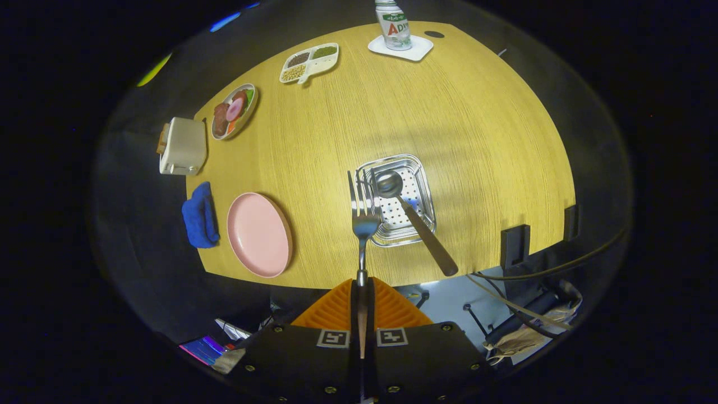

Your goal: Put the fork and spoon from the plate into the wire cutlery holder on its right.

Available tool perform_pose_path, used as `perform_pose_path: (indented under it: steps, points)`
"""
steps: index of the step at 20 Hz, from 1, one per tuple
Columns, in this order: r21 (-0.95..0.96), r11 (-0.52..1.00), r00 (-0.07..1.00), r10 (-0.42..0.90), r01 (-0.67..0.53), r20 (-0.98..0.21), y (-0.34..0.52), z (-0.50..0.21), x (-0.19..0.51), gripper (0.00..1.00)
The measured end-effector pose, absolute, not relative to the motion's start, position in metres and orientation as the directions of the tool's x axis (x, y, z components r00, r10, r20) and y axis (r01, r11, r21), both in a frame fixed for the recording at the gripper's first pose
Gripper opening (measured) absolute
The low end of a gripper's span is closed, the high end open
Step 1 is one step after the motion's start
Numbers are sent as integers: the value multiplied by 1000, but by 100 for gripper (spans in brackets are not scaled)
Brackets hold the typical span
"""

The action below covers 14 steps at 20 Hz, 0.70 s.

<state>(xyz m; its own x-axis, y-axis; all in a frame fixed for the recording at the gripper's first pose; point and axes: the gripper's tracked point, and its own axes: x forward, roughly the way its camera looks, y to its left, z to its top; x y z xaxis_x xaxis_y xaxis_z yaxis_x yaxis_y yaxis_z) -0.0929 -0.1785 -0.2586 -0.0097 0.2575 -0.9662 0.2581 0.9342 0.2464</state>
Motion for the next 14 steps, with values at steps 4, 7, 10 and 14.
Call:
perform_pose_path:
  steps: [4, 7, 10, 14]
  points:
    - [246, 924, -61, 275, 293, -960, -185, -267, -104, 3]
    - [241, 919, -89, 281, 313, -956, -189, -274, -105, 3]
    - [261, 897, -95, 312, 356, -945, -189, -276, -101, 3]
    - [268, 886, -86, 322, 379, -943, -192, -278, -94, 5]
